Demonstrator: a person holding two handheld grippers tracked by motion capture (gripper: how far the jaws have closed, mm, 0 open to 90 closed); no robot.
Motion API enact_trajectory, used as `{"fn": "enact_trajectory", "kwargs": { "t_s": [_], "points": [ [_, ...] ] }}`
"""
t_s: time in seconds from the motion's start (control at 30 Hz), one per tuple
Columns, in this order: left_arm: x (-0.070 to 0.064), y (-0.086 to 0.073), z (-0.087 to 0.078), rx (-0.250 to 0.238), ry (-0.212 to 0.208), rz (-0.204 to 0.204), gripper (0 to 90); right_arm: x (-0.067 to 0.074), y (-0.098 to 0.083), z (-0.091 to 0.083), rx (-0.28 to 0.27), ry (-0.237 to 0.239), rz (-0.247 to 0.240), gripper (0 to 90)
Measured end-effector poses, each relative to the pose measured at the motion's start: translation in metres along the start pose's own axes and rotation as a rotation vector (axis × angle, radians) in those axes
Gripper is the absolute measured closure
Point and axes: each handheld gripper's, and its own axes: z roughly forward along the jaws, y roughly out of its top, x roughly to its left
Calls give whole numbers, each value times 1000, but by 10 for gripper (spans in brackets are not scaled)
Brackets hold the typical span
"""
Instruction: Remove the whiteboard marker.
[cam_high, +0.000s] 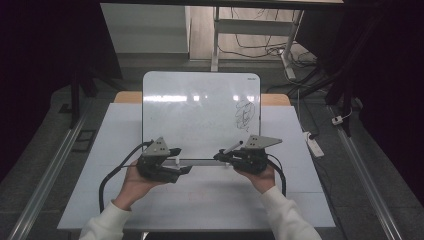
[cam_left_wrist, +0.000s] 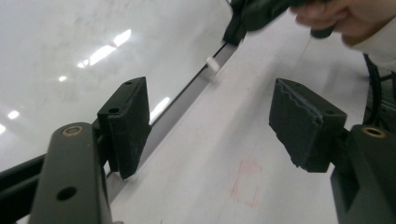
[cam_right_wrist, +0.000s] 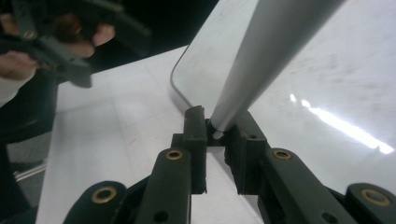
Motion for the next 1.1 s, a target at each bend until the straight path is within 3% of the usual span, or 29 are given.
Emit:
{"fn": "enact_trajectory", "kwargs": {
  "t_s": [0.07, 0.17, 0.3, 0.4, 0.47, 0.6, 0.8, 1.1],
  "points": [
    [2, -10, -4, -9, 5, -32, 288, -3, 1, -5, -17, -17, 5, 778],
    [3, -25, -10, 7, 51, -49, 288, -6, 2, -12, -38, -41, 8, 778],
    [7, -48, -21, -24, 99, -102, 290, -12, 4, -22, -70, -79, 12, 778],
    [13, -72, -28, -58, 100, -182, 320, -18, 7, -32, -103, -119, 16, 778],
    [14, -84, -30, -33, 139, -180, 320, -20, 7, -34, -110, -127, 16, 778],
    [15, -97, -32, -28, 152, -192, 321, -25, 9, -42, -136, -163, 20, 778],
    [17, -98, -29, -21, 177, -158, 319, -32, 11, -49, -158, -199, 23, 778],
    [20, -102, -29, -15, 194, -165, 313, -37, 14, -53, -177, -235, 18, 778]
  ]
}}
